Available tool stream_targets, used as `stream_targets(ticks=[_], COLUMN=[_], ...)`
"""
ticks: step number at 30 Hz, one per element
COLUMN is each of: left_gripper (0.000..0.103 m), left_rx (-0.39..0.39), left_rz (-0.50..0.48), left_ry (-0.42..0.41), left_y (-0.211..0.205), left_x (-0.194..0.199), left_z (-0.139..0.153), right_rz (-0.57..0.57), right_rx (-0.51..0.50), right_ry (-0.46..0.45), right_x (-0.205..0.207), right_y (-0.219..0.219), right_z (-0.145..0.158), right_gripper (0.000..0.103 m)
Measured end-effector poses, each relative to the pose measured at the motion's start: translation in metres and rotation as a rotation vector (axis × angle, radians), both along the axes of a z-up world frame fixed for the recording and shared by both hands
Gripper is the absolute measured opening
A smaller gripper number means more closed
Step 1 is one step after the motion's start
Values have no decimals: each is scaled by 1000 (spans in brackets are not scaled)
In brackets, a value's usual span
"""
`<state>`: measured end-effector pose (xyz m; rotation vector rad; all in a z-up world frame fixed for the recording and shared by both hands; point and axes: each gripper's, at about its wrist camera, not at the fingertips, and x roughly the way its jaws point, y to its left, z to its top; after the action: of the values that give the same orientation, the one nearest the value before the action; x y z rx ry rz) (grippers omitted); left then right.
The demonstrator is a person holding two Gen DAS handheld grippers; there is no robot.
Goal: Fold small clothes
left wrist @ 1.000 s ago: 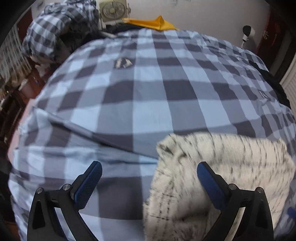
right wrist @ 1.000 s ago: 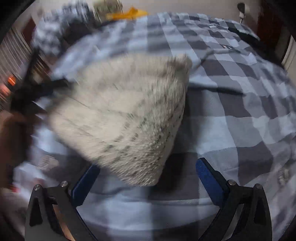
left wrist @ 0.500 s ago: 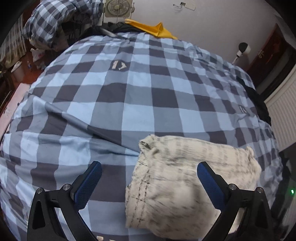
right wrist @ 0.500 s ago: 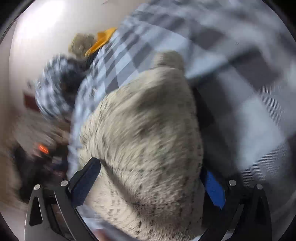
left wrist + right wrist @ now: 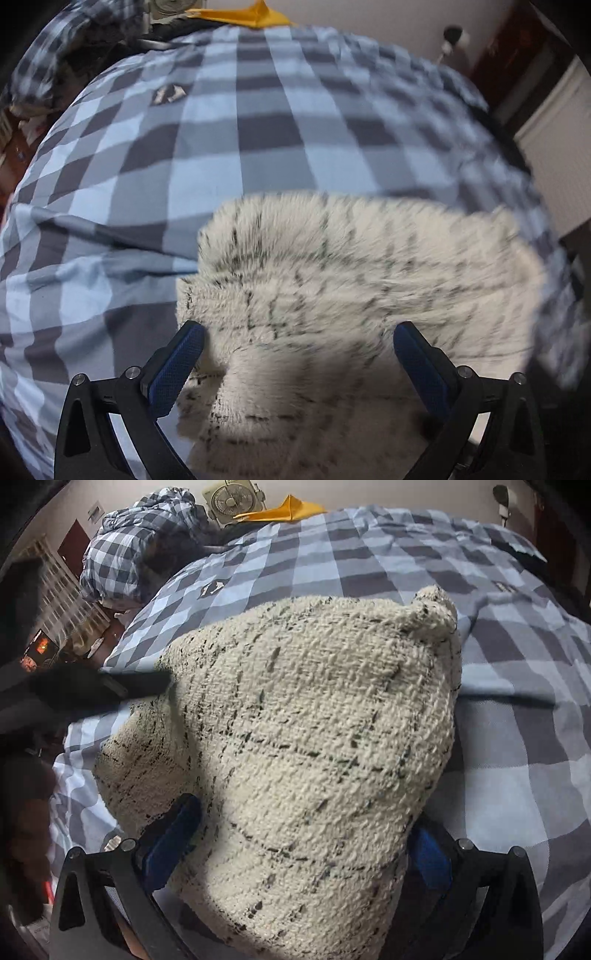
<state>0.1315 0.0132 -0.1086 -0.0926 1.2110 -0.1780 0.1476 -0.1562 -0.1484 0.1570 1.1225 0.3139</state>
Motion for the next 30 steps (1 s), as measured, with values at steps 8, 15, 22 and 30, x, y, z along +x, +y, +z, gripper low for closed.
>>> stream_targets(ticks=[8, 15, 22, 30], left_gripper=[103, 103, 103, 103], left_rx=[-33, 30, 79, 85], left_rz=[45, 51, 31, 35], left_ry=[14, 2, -13, -19], left_y=[13, 11, 3, 11], left_x=[2, 1, 4, -5], left_z=[-20, -22, -25, -3], right_rz=[-162, -268, -225, -295], right_rx=[239, -13, -244, 75], right_ry=[-71, -39, -81, 41], right_x=[-31, 33, 39, 24], right_y=[-69, -68, -38, -91], right_z=[51, 24, -7, -2], right_gripper=[102, 102, 101, 102])
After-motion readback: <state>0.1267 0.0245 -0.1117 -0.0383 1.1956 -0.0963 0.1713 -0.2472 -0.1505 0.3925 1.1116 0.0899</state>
